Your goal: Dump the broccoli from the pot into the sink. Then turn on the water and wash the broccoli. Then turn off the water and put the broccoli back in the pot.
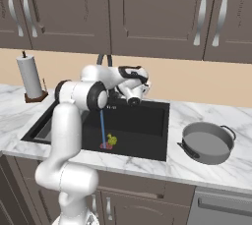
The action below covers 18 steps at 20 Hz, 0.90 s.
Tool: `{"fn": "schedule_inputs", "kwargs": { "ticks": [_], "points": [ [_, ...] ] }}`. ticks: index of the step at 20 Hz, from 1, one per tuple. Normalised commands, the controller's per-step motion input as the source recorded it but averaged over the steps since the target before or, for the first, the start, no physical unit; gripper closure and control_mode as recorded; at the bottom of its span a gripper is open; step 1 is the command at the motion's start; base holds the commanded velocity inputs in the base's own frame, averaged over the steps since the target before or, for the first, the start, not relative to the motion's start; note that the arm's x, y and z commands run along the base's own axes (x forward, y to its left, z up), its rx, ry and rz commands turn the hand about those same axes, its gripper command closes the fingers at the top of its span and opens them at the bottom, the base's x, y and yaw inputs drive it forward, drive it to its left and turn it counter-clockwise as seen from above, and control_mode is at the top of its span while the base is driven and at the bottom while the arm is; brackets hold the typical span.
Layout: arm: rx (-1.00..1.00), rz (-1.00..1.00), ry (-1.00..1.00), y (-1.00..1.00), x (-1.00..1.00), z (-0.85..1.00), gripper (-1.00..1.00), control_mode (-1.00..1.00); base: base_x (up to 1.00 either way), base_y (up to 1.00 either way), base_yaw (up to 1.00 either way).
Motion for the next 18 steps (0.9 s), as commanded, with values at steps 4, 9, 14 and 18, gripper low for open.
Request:
{"fn": "schedule_inputs", "kwargs": {
  "ticks": [4,9,14,18],
  "points": [
    [0.02,0.00,-0.08,-0.30,-0.54,0.14,-1.00,-1.00,0.00,0.00,0.00],
    [0.00,0.00,0.00,-0.29,-0.44,-0.05,-1.00,-1.00,0.00,0.00,0.00],
    [-0.02,0.00,0.00,-0.19,-0.22,-0.16,-1.00,-1.00,0.00,0.00,0.00],
    [-0.02,0.00,0.00,-0.10,-0.09,-0.11,-1.00,-1.00,0.00,0.00,0.00]
  ]
}}
